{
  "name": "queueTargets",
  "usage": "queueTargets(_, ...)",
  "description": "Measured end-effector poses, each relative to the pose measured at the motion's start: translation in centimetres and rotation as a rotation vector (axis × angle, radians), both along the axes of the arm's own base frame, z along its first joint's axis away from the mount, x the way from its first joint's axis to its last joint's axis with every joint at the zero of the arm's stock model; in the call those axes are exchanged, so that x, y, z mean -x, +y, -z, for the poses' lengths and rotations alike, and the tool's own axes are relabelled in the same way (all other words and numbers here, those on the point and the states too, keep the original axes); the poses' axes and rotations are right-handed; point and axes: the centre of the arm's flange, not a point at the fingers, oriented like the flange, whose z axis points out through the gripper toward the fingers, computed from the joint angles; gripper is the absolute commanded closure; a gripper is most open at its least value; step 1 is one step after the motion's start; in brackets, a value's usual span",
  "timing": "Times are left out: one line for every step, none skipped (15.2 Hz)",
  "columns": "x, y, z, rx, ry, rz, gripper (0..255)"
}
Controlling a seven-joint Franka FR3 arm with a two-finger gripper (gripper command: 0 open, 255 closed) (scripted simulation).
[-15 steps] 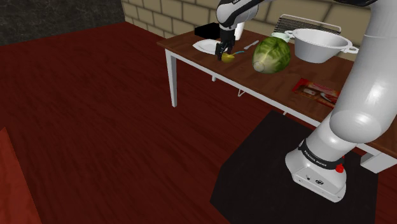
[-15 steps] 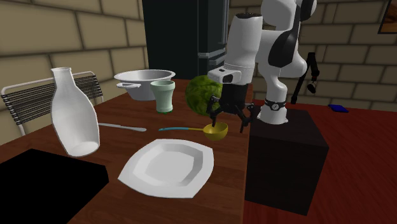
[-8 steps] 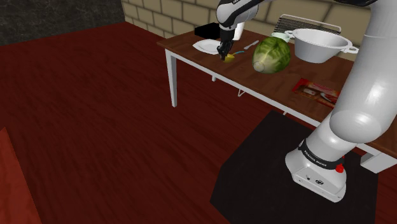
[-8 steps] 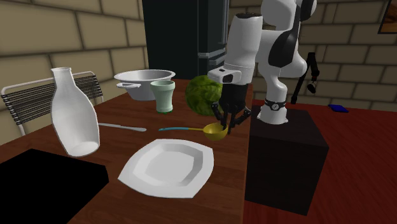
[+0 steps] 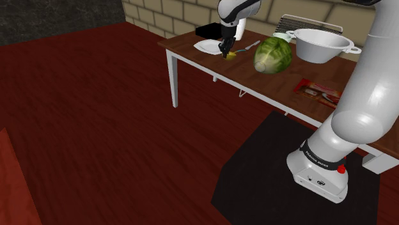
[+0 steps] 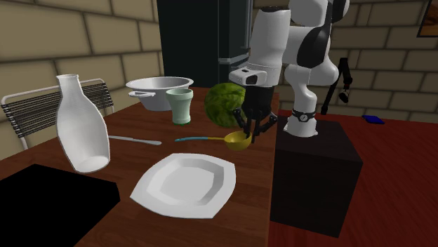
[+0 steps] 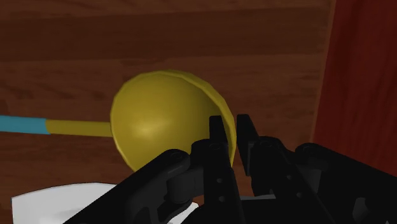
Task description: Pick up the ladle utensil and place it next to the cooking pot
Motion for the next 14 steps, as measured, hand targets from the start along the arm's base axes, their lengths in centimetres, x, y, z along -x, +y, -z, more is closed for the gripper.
queueTargets(0.0, 0.0, -0.5, 0.0, 0.0, 0.0, 255)
queueTargets(0.0, 0.0, -1.0, 0.0, 0.0, 0.0, 255)
queueTargets(0.0, -0.1, -1.6, 0.0, 0.0, 0.0, 255)
queueTargets(0.0, -0.2, -2.0, 0.0, 0.0, 0.0, 255)
queueTargets(0.0, 0.0, -2.5, 0.0, 0.0, 0.0, 255)
queueTargets(0.1, 0.1, -3.0, 0.0, 0.0, 0.0, 255)
queueTargets(0.0, 0.0, -3.6, 0.0, 0.0, 0.0, 255)
queueTargets(0.1, 0.0, -4.1, 0.0, 0.0, 0.0, 255)
queueTargets(0.0, 0.0, -4.6, 0.0, 0.0, 0.0, 255)
queueTargets(0.1, 0.0, -5.2, 0.0, 0.0, 0.0, 255)
queueTargets(0.1, 0.0, -5.8, 0.0, 0.0, 0.0, 255)
queueTargets(0.0, 0.1, -6.2, 0.0, 0.0, 0.0, 255)
queueTargets(0.0, 0.0, -6.8, 0.0, 0.0, 0.0, 255)
queueTargets(0.0, 0.0, -7.2, 0.0, 0.0, 0.0, 255)
